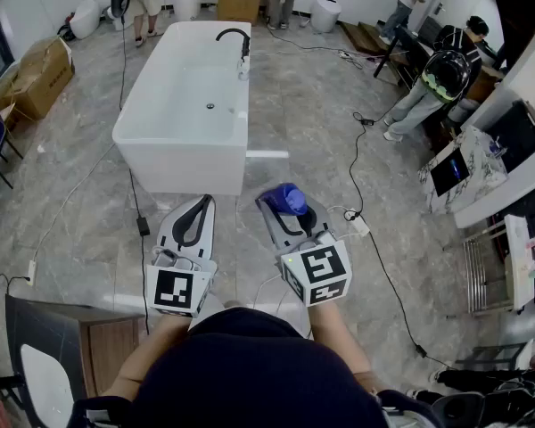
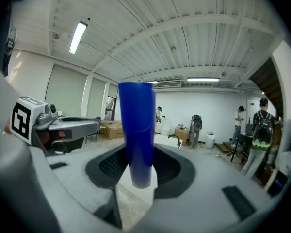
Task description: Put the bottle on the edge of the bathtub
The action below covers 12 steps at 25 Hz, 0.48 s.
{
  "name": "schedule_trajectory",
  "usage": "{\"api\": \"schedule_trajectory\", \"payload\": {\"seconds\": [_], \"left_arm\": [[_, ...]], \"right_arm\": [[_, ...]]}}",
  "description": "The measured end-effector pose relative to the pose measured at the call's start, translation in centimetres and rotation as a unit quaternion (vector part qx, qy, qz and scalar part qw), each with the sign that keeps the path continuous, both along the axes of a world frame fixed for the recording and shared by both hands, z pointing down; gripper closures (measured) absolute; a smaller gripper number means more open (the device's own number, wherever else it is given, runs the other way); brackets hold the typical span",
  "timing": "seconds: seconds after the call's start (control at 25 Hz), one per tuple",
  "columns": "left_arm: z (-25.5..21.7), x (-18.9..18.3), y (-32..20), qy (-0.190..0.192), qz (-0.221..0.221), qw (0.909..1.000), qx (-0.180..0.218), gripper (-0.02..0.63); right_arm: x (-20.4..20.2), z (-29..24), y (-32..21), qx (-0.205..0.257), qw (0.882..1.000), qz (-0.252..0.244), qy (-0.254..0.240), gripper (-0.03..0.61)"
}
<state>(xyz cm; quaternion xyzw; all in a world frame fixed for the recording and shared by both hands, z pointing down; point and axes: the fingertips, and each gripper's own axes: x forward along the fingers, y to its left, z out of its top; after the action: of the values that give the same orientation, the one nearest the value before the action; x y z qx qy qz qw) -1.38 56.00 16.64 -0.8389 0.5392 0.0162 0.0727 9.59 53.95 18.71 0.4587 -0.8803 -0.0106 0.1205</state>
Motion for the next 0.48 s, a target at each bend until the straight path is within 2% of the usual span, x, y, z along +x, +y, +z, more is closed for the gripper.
{"api": "schedule_trajectory", "payload": {"seconds": [0.28,0.48], "left_arm": [[0.0,0.2,-0.3,-0.005,0.001,1.0,-0.003,0.611],[1.2,0.0,-1.6,-0.002,0.0,0.9998,-0.02,0.611]], "right_arm": [[0.2,0.4,-0.3,-0.01,1.0,0.0,-0.021,0.423],[0.1,1.1,-1.7,-0.02,1.0,-0.001,-0.023,0.423]]}}
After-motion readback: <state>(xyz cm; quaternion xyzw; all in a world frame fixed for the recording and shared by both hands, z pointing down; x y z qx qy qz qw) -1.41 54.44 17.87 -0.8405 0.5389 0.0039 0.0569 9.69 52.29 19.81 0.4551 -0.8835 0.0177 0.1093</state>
